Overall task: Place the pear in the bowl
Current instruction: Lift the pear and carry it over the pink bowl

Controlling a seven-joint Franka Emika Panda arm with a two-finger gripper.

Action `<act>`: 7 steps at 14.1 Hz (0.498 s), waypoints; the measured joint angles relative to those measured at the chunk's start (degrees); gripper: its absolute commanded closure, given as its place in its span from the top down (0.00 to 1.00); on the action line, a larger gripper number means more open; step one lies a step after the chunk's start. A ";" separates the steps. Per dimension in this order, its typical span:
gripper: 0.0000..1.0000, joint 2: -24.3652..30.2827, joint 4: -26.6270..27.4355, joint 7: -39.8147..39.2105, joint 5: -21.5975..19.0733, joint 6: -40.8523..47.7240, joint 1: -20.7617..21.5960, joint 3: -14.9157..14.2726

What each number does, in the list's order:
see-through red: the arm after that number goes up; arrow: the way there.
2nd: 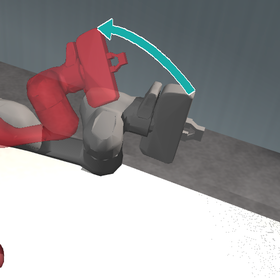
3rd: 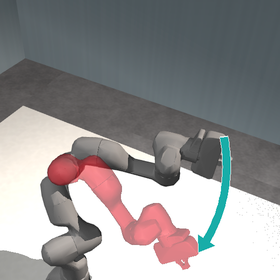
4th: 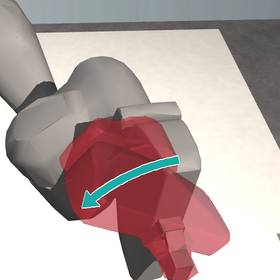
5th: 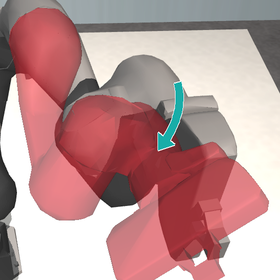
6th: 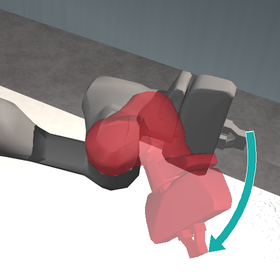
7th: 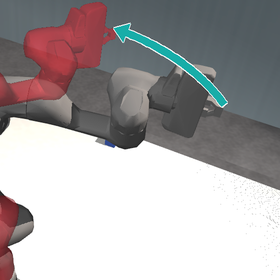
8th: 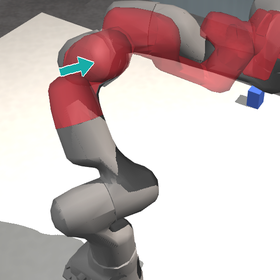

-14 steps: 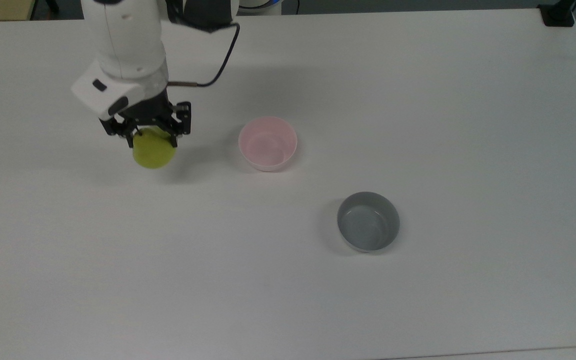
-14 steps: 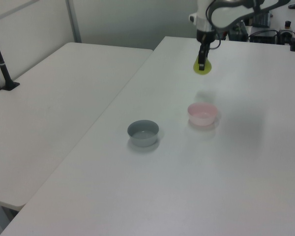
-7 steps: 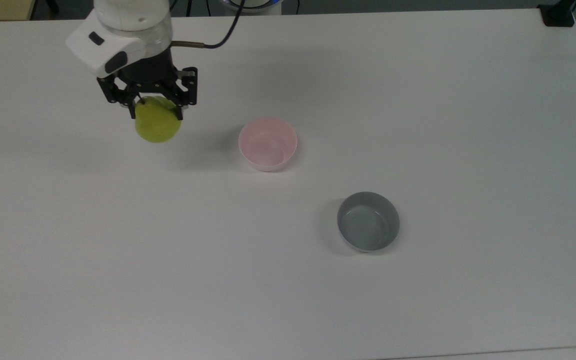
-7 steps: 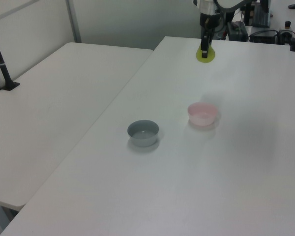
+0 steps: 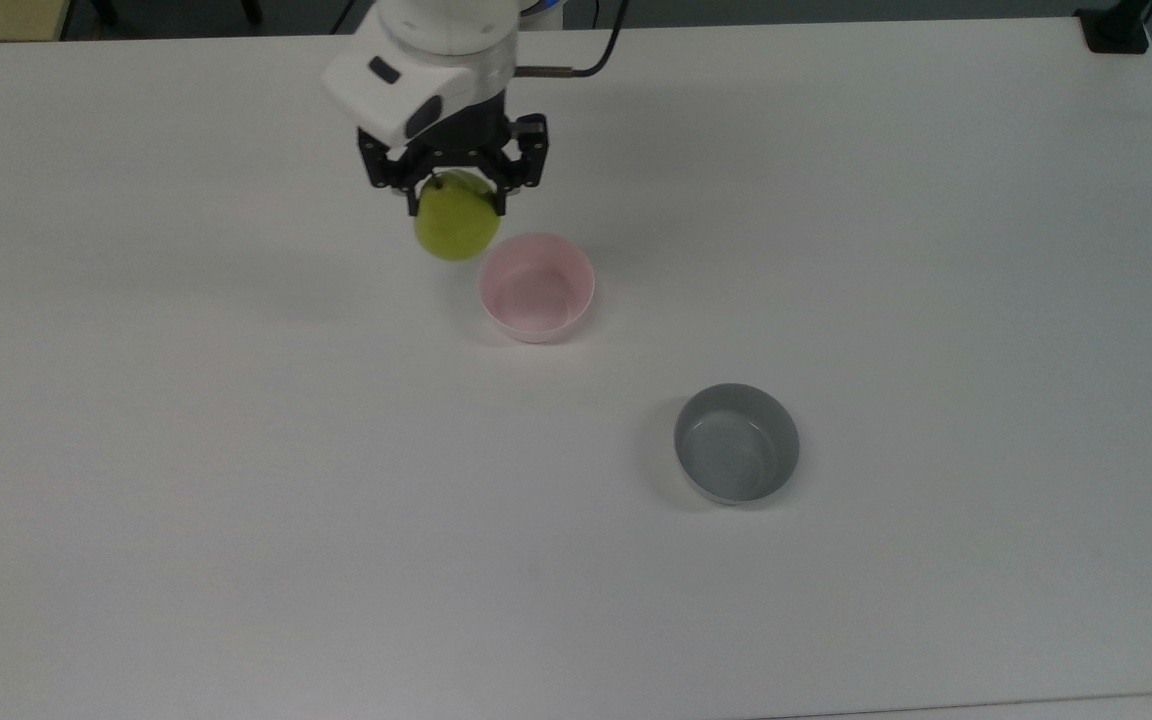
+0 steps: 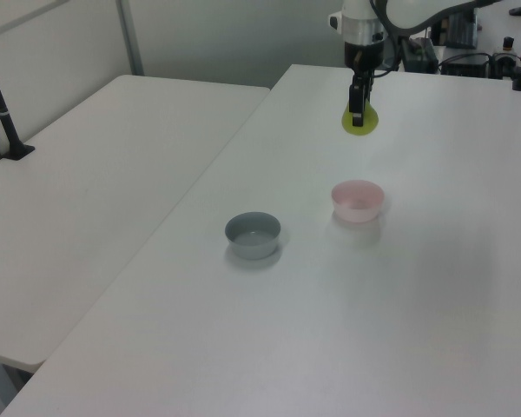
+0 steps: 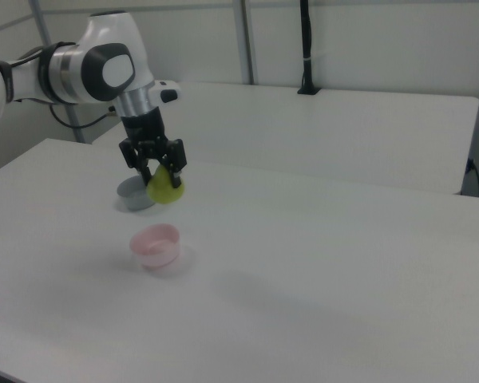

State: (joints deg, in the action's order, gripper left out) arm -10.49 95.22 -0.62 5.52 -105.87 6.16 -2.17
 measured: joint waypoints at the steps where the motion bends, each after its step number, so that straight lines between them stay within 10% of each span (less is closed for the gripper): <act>1: 0.38 0.60 0.93 0.26 0.00 0.09 0.81 0.01; 7: 0.38 1.83 9.03 0.72 0.00 -2.97 3.38 0.02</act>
State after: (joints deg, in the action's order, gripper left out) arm -8.66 104.26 0.11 5.52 -108.84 9.54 -2.15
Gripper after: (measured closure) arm 0.264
